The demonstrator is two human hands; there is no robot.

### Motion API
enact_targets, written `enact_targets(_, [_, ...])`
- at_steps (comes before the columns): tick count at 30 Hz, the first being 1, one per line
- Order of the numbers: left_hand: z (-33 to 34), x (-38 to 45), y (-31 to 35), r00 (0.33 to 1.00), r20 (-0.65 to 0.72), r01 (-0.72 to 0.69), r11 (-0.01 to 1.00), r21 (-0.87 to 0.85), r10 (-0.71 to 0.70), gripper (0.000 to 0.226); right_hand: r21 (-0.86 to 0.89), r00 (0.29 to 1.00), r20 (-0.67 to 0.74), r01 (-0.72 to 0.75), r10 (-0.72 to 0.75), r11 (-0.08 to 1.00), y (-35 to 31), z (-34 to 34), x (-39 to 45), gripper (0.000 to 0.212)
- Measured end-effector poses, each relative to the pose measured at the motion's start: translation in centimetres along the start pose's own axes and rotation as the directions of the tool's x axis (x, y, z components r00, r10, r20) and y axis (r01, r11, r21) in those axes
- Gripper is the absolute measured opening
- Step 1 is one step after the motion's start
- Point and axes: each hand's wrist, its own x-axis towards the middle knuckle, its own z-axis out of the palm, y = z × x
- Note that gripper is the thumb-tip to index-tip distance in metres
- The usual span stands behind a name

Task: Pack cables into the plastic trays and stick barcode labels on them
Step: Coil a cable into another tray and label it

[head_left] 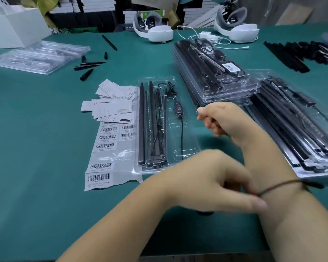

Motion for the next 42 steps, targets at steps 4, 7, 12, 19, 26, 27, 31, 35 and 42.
enact_targets(4, [-2.3, -0.9, -0.4, 0.962, -0.271, -0.078, 0.921, -0.381, -0.031, 0.018, 0.188, 0.932, 0.337, 0.072, -0.133, 0.980, -0.4, -0.4, -1.3, 0.024])
enact_targets(7, [-3.9, -1.4, -0.9, 0.893, -0.436, -0.161, 0.825, -0.541, -0.112, 0.019, 0.134, 0.872, 0.475, 0.060, -0.117, 0.989, -0.4, -0.6, -1.7, 0.026])
enact_targets(12, [-6.2, -1.3, -2.3, 0.648, -0.662, -0.123, 0.805, -0.580, -0.378, 0.023, 0.126, 0.671, 0.741, -0.103, -0.025, 0.987, -0.8, 0.2, -1.7, 0.071])
enact_targets(19, [-6.8, 0.1, -3.1, 0.543, -0.529, 0.414, 0.756, -0.508, -0.653, 0.031, -0.052, 0.771, 0.637, 0.053, -0.008, 0.997, -1.1, 1.0, -2.2, 0.018])
enact_targets(26, [-5.5, -1.1, -4.3, 0.879, -0.332, 0.429, 0.872, 0.234, -0.343, 0.027, -0.145, 0.822, 0.567, 0.029, 0.059, 0.989, -1.7, 0.8, -2.7, 0.016])
enact_targets(27, [-5.8, -1.5, -4.3, 0.896, -0.275, 0.416, 0.876, 0.245, -0.349, 0.032, -0.148, 0.825, 0.561, 0.023, 0.065, 0.989, -1.8, 0.7, -2.8, 0.016])
enact_targets(31, [-5.7, -1.4, -4.9, 0.904, -0.271, 0.416, 0.832, 0.367, -0.332, 0.057, -0.150, 0.845, 0.528, -0.003, 0.083, 0.989, -1.9, 0.7, -2.7, 0.029])
enact_targets(35, [-5.6, -1.0, -5.2, 0.891, -0.354, 0.422, 0.807, 0.413, -0.285, 0.038, -0.140, 0.850, 0.522, -0.001, 0.074, 0.990, -2.1, 0.6, -2.8, 0.042])
enact_targets(42, [-5.8, -1.0, -4.8, 0.922, -0.264, 0.361, 0.876, 0.318, -0.284, 0.014, -0.056, 0.836, 0.548, 0.041, -0.004, 0.998, -1.8, -0.3, -2.7, 0.028])
